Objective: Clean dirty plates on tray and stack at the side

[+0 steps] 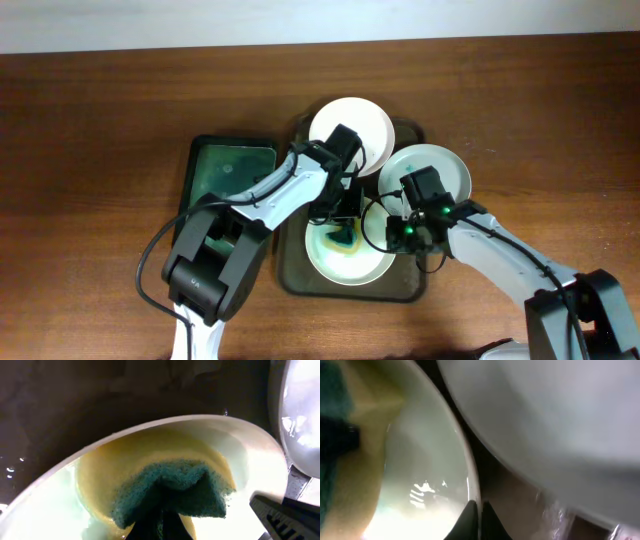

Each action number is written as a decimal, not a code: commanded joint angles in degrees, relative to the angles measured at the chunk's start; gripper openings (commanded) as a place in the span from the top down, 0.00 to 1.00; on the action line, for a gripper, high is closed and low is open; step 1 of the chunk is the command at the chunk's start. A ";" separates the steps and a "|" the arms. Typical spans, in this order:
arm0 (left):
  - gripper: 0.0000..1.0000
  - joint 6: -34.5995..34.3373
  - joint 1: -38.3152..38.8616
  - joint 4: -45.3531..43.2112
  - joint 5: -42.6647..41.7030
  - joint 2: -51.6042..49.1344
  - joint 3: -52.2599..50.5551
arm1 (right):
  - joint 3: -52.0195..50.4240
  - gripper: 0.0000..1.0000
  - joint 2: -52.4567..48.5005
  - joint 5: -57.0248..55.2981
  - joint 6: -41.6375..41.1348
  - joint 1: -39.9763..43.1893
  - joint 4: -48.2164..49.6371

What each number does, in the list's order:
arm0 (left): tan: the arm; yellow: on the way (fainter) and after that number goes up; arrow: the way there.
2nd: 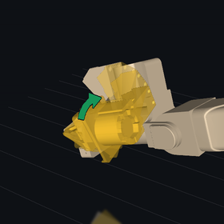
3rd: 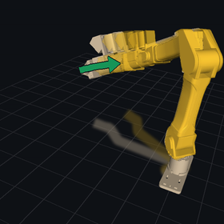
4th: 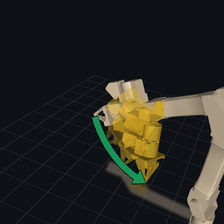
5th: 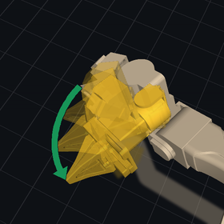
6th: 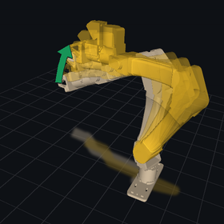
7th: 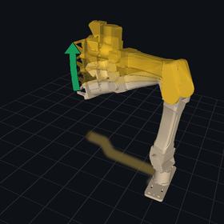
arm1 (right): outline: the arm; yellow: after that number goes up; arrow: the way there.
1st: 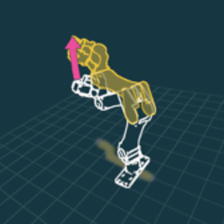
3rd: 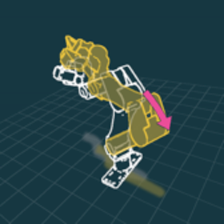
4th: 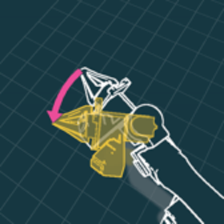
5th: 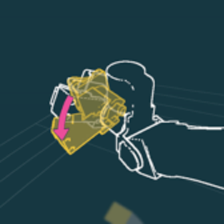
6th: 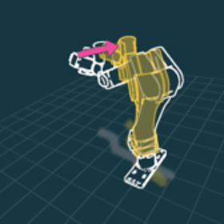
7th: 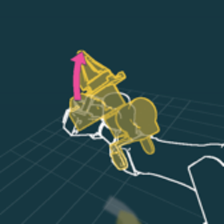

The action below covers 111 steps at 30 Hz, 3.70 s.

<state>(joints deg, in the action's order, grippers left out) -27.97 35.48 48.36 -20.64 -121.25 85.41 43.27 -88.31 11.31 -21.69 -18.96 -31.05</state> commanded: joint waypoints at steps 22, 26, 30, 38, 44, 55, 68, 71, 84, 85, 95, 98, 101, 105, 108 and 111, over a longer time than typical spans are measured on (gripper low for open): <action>1.00 10.78 -7.54 8.76 3.93 -3.76 4.87 | 9.90 0.75 -6.29 10.97 4.22 -0.15 -1.92; 1.00 10.75 -7.54 8.72 3.93 -3.76 4.87 | 9.88 0.75 -6.47 7.48 6.88 -0.26 -3.91; 1.00 10.75 -7.54 8.04 3.28 -3.76 4.90 | 9.09 0.78 -7.61 6.40 7.93 -0.33 -2.40; 1.00 10.21 -7.54 7.87 0.87 -3.76 5.31 | 9.03 0.96 -10.43 -3.43 -0.98 -2.99 1.53; 1.00 6.71 -7.48 7.93 0.28 -3.76 7.21 | 9.05 0.96 -10.43 -9.86 -9.35 -2.75 3.30; 1.00 -5.88 0.74 4.00 5.44 -5.66 3.63 | 9.05 0.96 -10.43 -10.97 -9.79 -2.73 5.40; 1.00 -3.04 -2.82 12.07 26.60 2.34 4.76 | 9.05 0.96 -10.43 -10.97 -8.61 -2.71 5.40; 1.00 -2.60 -2.19 11.21 19.58 5.31 4.74 | 9.09 0.96 -10.43 -10.47 -8.59 -2.73 7.32; 1.00 -5.01 -1.11 -19.54 1.09 4.74 -14.43 | 9.09 0.96 -10.43 -8.79 -5.53 -2.73 9.86; 1.00 -4.96 -2.03 -18.88 1.25 4.74 -14.56 | 9.09 0.96 -10.43 -8.81 -5.53 -2.73 9.70; 1.00 -1.88 -5.79 -1.20 29.40 4.85 -5.44 | 9.09 0.96 -10.43 -8.81 -5.31 -2.73 9.44; 1.00 -1.90 -5.42 1.51 29.55 5.29 -2.43 | 9.09 0.96 -10.43 -8.79 -4.68 -2.73 9.40; 1.00 -1.92 -5.38 -0.17 22.25 5.55 -1.84 | 9.09 0.96 -10.43 -8.81 -4.66 -2.73 9.40; 1.00 -1.92 -3.80 -7.65 0.35 3.21 -2.14 | 9.09 0.96 -10.43 -9.01 -4.66 -2.73 9.42; 1.00 -1.92 -1.68 -10.34 -3.41 1.29 -2.16 | 9.09 0.96 -10.43 -8.98 -4.15 -2.73 9.42; 1.00 -1.14 -0.33 -12.07 -7.30 -0.39 -2.16 | 9.09 0.96 -10.43 -8.98 -4.02 -2.73 9.40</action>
<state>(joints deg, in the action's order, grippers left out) -30.87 32.84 37.56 -18.00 -118.65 82.46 52.29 -98.59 3.40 -26.59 -21.89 -21.82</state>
